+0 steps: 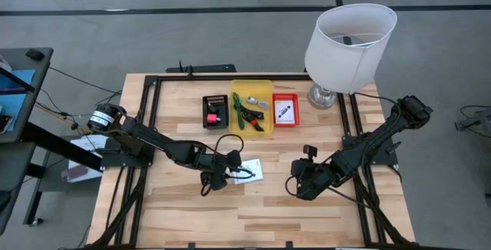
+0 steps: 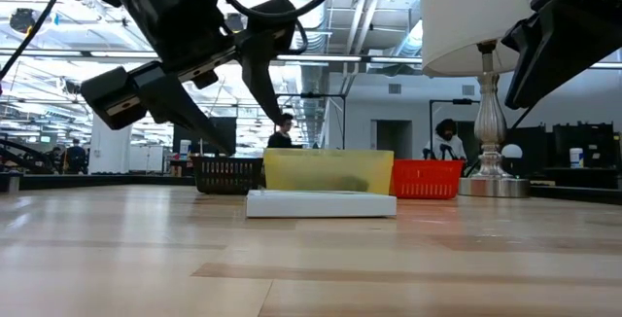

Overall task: Pick and place items into bin
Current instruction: Put the white card reader box into the red bin

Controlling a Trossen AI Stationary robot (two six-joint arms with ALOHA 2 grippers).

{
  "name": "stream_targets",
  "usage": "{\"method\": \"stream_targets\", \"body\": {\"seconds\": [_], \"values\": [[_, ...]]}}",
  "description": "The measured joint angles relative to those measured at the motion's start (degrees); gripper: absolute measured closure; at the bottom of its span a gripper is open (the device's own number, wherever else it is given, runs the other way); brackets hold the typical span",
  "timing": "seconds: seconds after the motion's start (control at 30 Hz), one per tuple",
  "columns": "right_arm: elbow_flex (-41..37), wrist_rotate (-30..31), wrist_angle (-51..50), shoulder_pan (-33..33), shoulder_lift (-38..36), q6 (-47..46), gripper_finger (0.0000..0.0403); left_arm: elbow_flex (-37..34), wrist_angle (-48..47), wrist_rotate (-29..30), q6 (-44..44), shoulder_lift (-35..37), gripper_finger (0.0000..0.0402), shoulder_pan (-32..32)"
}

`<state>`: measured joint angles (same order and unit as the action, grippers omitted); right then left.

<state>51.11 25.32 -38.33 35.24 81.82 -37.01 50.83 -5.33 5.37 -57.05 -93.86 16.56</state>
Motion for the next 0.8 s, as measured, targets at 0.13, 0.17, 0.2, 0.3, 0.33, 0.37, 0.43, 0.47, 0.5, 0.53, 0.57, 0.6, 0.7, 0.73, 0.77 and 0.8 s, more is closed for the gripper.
{"method": "stream_targets", "body": {"seconds": [0.13, 0.17, 0.2, 0.3, 0.33, 0.37, 0.43, 0.47, 0.5, 0.53, 0.57, 0.6, 0.7, 0.73, 0.77, 0.8], "values": [[0.0, 0.0, 0.0, 0.0, 0.0, 0.0, 0.0324, 0.0, -0.64, -0.14, -4.15, 0.0, 0.0178, 0.0], [0.0, 0.0, 0.0, 0.0, 0.0, 0.0, 0.0324, 0.0, -0.9, -0.03, -4.82, 0.0, 0.0178, -0.1], [0.0, -0.02, 0.0, 0.0, 0.0, 0.0, 0.0324, -0.02, -1.05, 0.06, -5.06, -0.1, 0.0178, -0.3], [0.0, -0.75, 0.02, -0.02, 0.0, 0.01, 0.0324, -0.07, -0.61, 0.64, -5.02, -1.62, 0.0178, -0.66], [0.0, -1.13, 0.04, -0.01, -0.02, -0.02, 0.0324, -0.04, -0.14, 0.84, -5.02, -2.44, 0.0178, -0.7], [0.0, -1.28, 0.08, 0.0, -0.02, -0.02, 0.0324, 0.15, 0.52, 1.19, -5.23, -3.36, 0.0178, -0.66], [0.0, -1.42, 0.25, 0.0, -0.03, 0.0, 0.0324, 0.44, 0.04, 2.58, -6.06, -5.41, 0.0178, -0.26], [0.0, -1.43, 0.46, 0.0, -0.04, -0.02, 0.0324, 0.78, -0.08, 3.84, -6.21, -6.4, 0.0178, 0.04], [0.0, -1.44, 0.42, 0.01, -0.04, 0.0, 0.0324, 1.21, -0.13, 4.6, -6.24, -7.44, 0.0178, 0.15], [0.0, -1.44, 0.43, 0.0, -0.04, 0.0, 0.0324, 1.83, 0.26, 5.14, -6.24, -8.33, 0.0178, 0.2], [0.0, -1.44, 0.5, 0.02, -0.04, 0.0, 0.0324, 2.27, 0.41, 5.55, -6.28, -8.96, 0.0178, 0.16], [0.0, -1.44, 0.42, 0.02, -0.04, 0.0, 0.0324, 2.87, 0.3, 5.63, -6.42, -9.84, 0.0178, 0.12], [0.0, -1.45, 0.49, 0.02, -0.04, 0.02, 0.0324, 4.61, 0.6, 6.59, -7.37, -11.91, 0.0179, 0.03], [0.0, -1.47, 0.46, 0.02, -0.04, 0.02, 0.0324, 5.29, 0.47, 7.03, -7.53, -12.71, 0.0179, -0.16], [0.0, -1.46, 0.46, 0.02, -0.04, 0.02, 0.0324, 6.04, -0.08, 7.14, -7.73, -13.57, 0.0179, -0.39], [0.0, -1.48, 0.48, 0.02, -0.04, 0.03, 0.0324, 6.89, -1.4, 6.87, -7.79, -14.44, 0.0179, -0.68]]}}
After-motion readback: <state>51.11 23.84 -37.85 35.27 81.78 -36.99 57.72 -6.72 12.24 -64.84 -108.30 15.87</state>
